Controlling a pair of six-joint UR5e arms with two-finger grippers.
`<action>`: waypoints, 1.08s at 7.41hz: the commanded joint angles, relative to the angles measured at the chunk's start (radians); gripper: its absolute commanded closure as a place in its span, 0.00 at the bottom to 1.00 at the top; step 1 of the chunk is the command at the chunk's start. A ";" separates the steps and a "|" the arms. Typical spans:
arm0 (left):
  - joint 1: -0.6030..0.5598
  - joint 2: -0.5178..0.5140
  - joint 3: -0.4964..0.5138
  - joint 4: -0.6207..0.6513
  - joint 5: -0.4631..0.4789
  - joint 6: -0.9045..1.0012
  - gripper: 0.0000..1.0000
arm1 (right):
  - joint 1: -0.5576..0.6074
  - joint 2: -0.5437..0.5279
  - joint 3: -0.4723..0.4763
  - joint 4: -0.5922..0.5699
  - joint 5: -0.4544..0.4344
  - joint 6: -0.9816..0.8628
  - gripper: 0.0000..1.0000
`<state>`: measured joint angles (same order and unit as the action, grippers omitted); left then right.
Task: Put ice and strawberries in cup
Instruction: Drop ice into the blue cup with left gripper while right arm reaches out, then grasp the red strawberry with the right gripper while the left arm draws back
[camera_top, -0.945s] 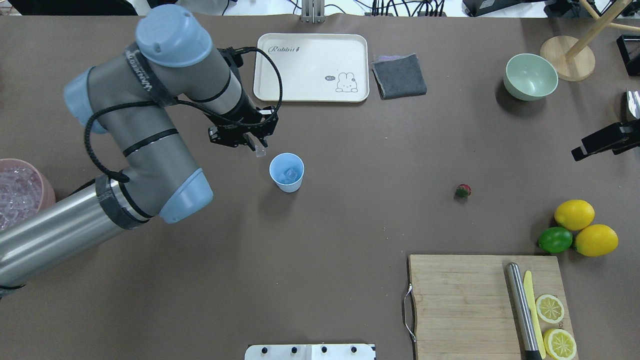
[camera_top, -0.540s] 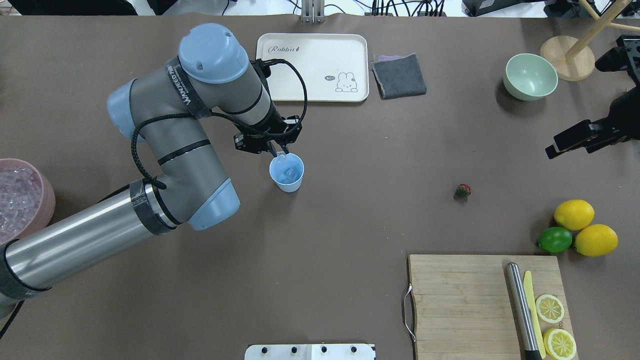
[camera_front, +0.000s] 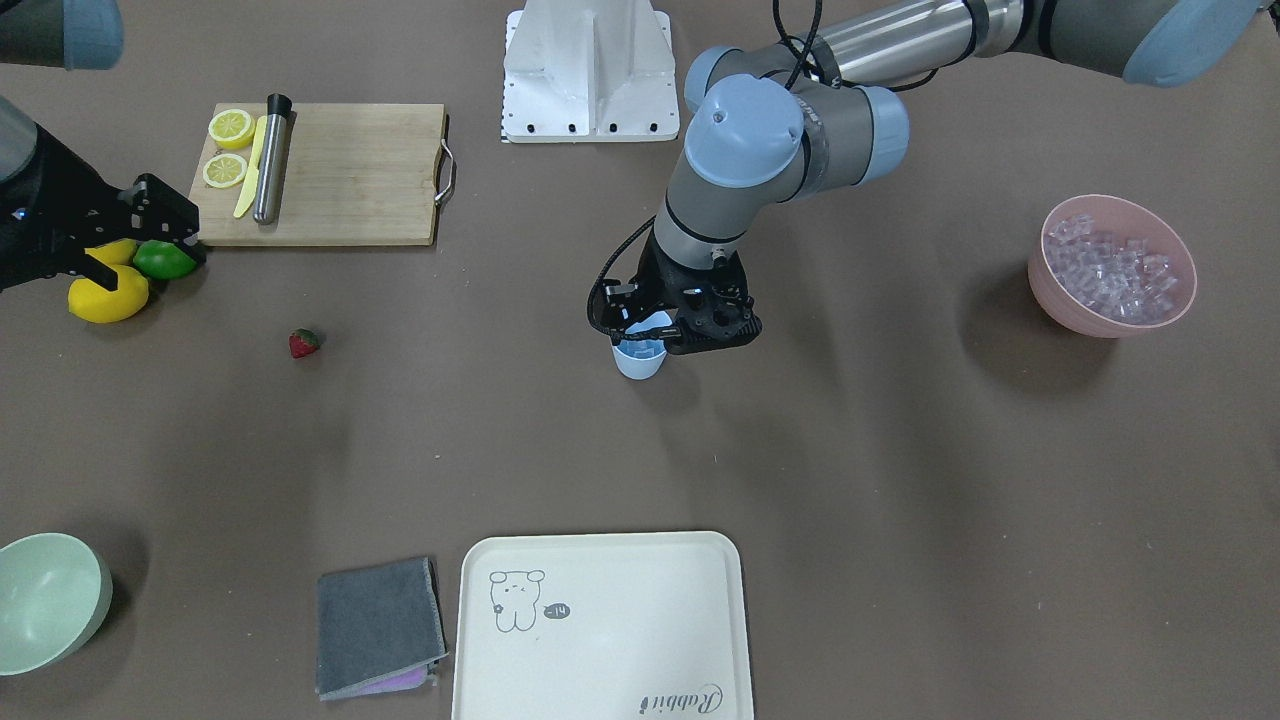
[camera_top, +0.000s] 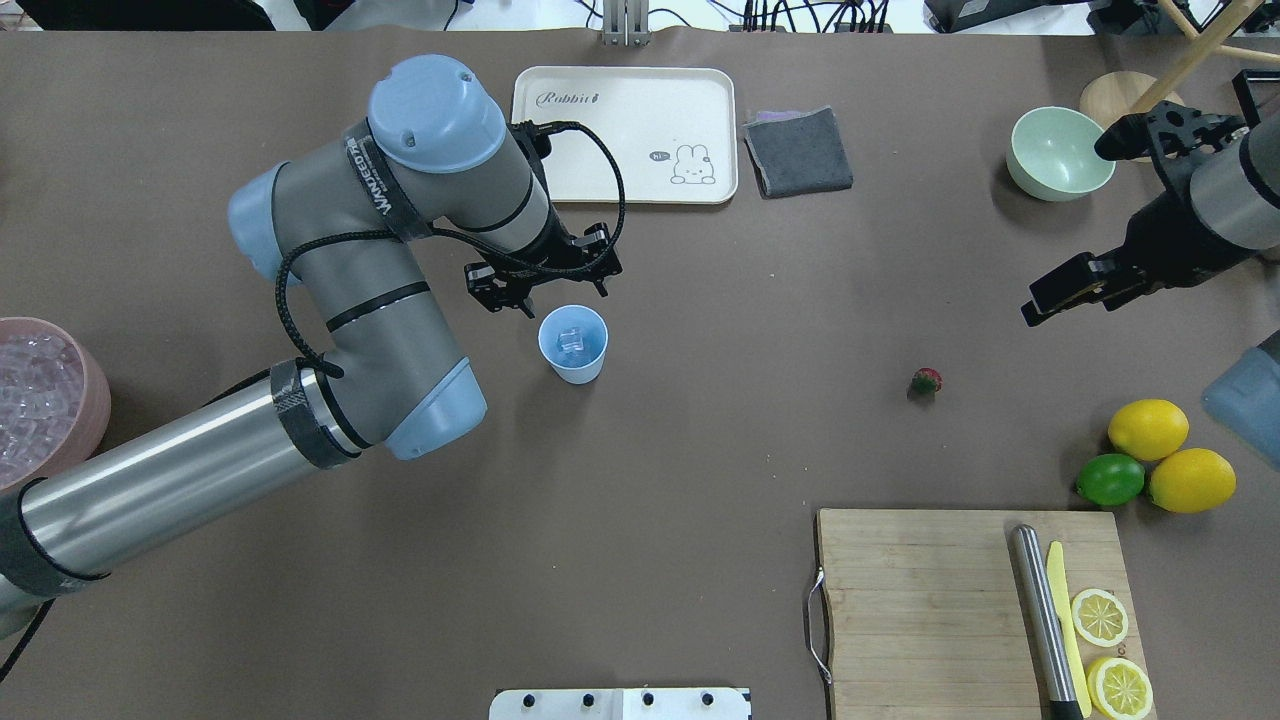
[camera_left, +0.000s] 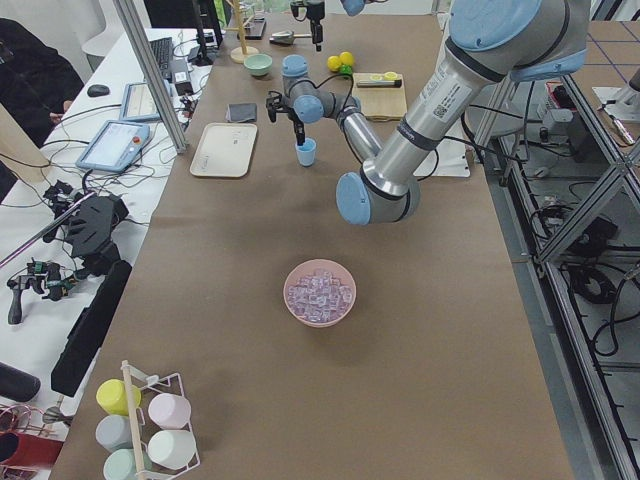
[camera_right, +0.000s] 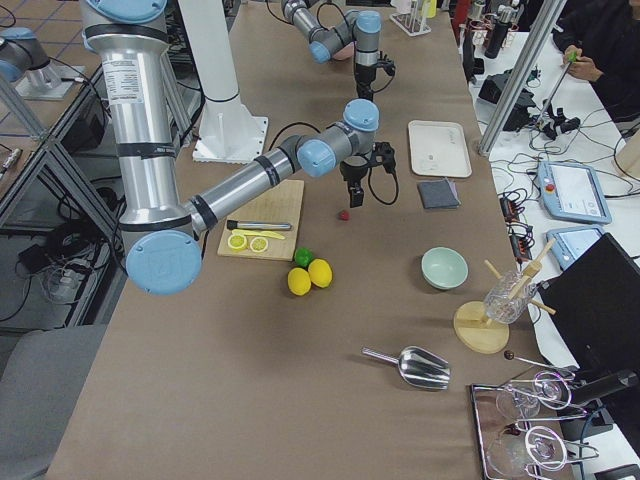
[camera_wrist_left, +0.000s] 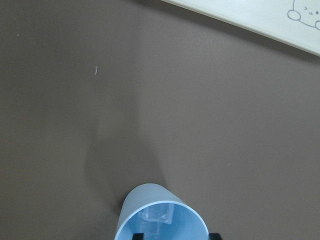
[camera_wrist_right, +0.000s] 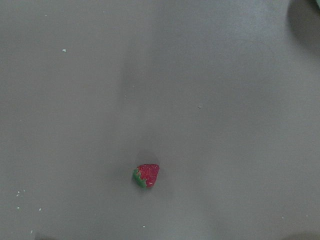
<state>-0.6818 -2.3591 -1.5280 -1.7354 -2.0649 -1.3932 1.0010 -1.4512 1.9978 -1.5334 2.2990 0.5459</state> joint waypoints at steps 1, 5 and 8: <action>-0.060 0.076 -0.058 0.008 -0.014 0.083 0.04 | -0.114 0.028 -0.055 0.001 -0.099 0.043 0.00; -0.127 0.126 -0.069 0.019 -0.047 0.158 0.04 | -0.217 0.086 -0.271 0.244 -0.190 0.161 0.07; -0.127 0.126 -0.066 0.022 -0.043 0.160 0.04 | -0.237 0.086 -0.295 0.266 -0.194 0.196 0.10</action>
<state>-0.8078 -2.2337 -1.5950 -1.7139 -2.1099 -1.2347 0.7745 -1.3667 1.7138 -1.2770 2.1062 0.7165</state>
